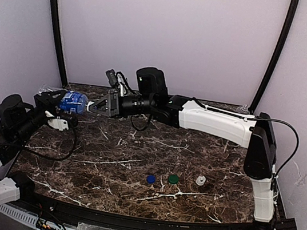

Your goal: Unscrew the bottle caps

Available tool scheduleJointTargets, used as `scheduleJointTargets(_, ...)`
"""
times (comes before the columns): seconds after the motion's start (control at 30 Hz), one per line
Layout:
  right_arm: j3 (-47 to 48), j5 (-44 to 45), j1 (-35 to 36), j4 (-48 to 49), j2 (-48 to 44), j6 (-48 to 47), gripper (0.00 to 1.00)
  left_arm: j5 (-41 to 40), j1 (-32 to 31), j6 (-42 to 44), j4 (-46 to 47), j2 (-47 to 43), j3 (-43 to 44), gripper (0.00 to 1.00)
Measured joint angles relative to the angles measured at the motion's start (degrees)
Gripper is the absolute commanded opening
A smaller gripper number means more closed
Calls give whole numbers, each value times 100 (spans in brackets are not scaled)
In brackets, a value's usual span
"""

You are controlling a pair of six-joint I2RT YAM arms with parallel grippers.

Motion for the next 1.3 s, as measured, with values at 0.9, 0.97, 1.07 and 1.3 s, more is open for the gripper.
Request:
scheduleJointTargets(0.9, -1019, 2531, 1034, -730, -1003, -6627, 0, 1320, 68, -2227, -3578, -109, 977, 34)
scheduleJointTargets(0.97, -1132, 2780, 1152, -789, -1128, -7239, 0, 1537, 63, -2367, -3753, -96, 1025, 35)
scheduleJointTargets(1.07, -1307, 3130, 1333, -828, -1307, -8174, 0, 1834, 61, -2520, -3917, -92, 1040, 35)
scheduleJointTargets(1.3, -2055, 3950, 1738, -297, -1598, -10598, 0, 2334, 35, -2754, -4470, -9, 1106, 36)
